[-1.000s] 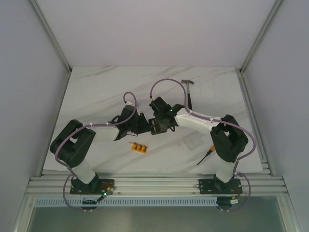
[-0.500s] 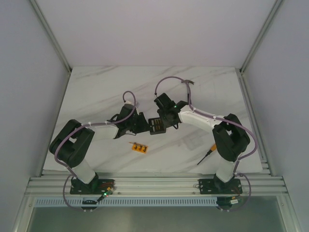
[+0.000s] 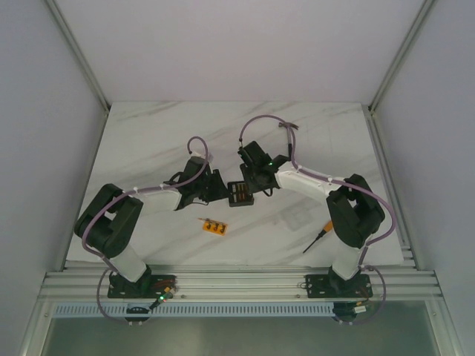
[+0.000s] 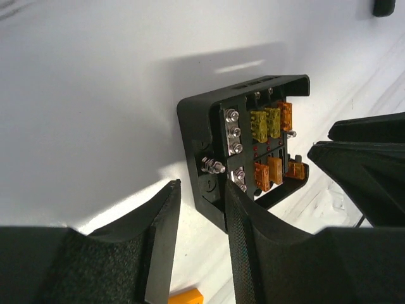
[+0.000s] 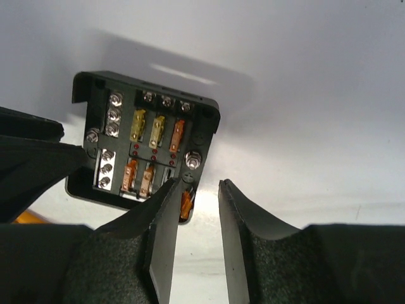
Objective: Snap on the fuse box
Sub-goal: Install the fuse at the fuse box base, then place the fuse at the center of the board.
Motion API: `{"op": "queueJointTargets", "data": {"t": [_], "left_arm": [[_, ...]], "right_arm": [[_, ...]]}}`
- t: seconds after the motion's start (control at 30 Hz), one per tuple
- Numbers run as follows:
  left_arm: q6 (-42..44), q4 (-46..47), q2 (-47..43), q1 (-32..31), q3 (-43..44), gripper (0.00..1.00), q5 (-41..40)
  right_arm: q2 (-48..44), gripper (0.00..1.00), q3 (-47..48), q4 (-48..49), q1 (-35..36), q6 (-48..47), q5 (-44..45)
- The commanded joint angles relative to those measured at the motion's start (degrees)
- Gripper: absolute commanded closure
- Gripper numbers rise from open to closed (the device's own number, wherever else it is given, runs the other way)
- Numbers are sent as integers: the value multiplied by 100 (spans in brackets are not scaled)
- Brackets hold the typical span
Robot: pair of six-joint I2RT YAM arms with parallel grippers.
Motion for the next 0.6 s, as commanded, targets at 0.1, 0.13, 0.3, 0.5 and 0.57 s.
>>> {"op": "queueJointTargets", "data": {"t": [0.1,0.13,0.3,0.5,0.57], "left_arm": [[29,-221,-44,41,200,56,-193],[25,-231,-70,42,198,56,-206],[45,-318,-161,38,161,54,-213],[14,-325,-260,42,32,49,-198],[-9,-324,-308,42,-9,44,-198]], "right_arm": [[88,62,-50,668,-119,372,590],[149,62,2,678,-138,332,611],[555,64,268,681,-196,161,470],[786,70,282,887,-214,149,226],[804,75,251,1018,-226,179,213]]}}
